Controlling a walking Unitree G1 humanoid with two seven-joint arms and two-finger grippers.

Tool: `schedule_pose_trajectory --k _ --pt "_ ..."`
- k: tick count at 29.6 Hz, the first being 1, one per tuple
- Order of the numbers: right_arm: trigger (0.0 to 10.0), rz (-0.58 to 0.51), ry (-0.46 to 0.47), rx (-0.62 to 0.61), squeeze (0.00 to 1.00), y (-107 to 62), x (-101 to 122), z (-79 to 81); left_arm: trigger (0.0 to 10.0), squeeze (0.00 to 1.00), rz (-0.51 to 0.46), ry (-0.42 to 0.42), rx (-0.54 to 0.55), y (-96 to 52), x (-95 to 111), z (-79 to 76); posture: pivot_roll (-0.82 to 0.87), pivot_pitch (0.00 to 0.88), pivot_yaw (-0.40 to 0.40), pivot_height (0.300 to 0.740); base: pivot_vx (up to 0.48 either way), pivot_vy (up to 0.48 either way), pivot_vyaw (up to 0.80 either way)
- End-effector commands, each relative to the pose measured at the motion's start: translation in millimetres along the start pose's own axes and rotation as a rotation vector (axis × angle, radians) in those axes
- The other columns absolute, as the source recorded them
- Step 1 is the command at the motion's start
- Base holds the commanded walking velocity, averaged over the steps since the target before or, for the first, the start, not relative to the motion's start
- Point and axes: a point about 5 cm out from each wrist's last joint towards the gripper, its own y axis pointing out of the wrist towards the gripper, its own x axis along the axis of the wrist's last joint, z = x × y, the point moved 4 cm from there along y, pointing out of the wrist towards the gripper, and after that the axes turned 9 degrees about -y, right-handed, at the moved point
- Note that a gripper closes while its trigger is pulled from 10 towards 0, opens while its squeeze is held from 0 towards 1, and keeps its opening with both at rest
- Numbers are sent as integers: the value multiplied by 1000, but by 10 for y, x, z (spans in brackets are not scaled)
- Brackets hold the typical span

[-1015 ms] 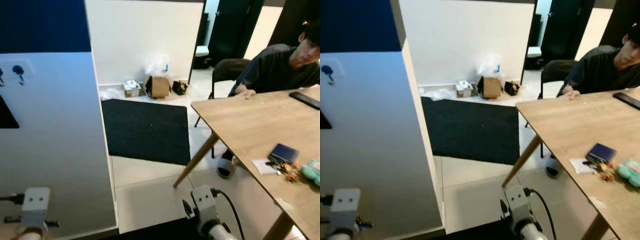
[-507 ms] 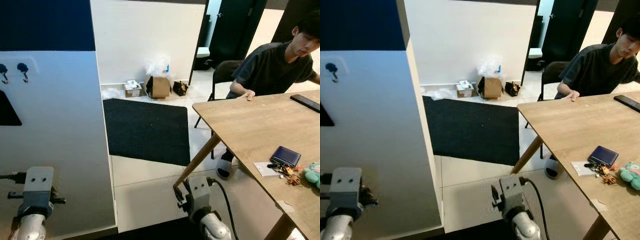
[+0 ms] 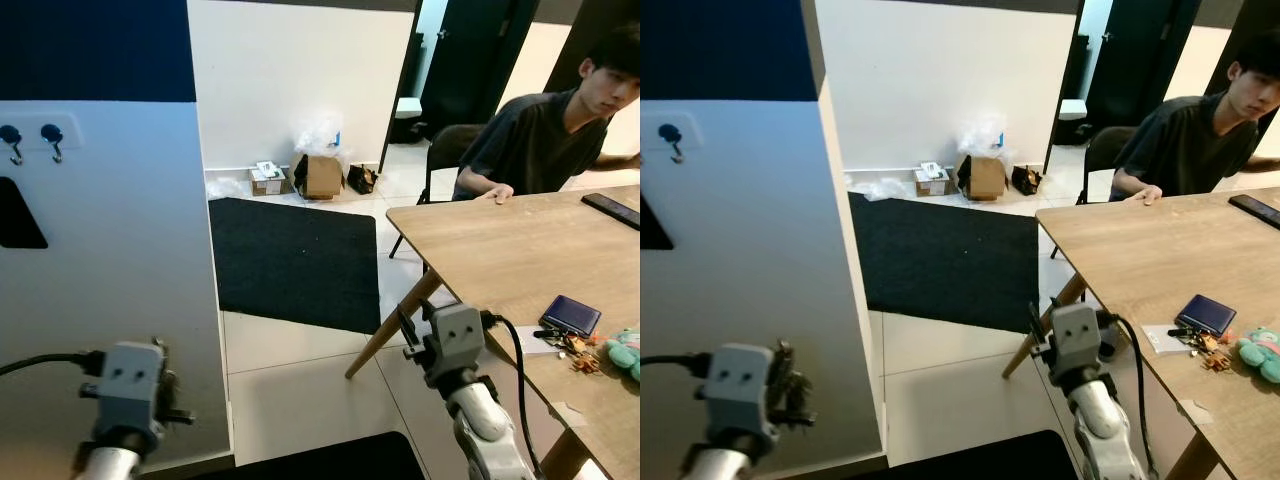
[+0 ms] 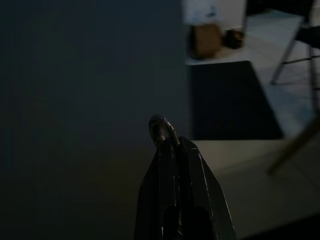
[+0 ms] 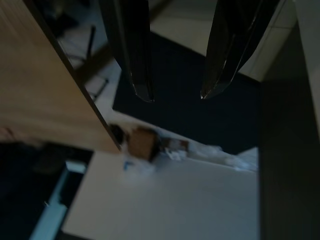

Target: Hang keys on a hook

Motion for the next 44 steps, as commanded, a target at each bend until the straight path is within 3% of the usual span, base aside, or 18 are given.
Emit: schedule_pose_trajectory --k 1,13,44 --pt "10000 34 21 -65 0 -47 -53 -151 10000 0 16 6 -23 47 -23 -66 97 78 -31 740 0 0 0" --pt "10000 42 42 -44 0 -54 22 0 10000 0 17 2 -54 242 78 -68 79 58 1 740 0 0 0" --pt "10000 77 78 5 0 27 11 124 10000 0 45 42 2 275 21 26 117 51 -19 740 0 0 0"
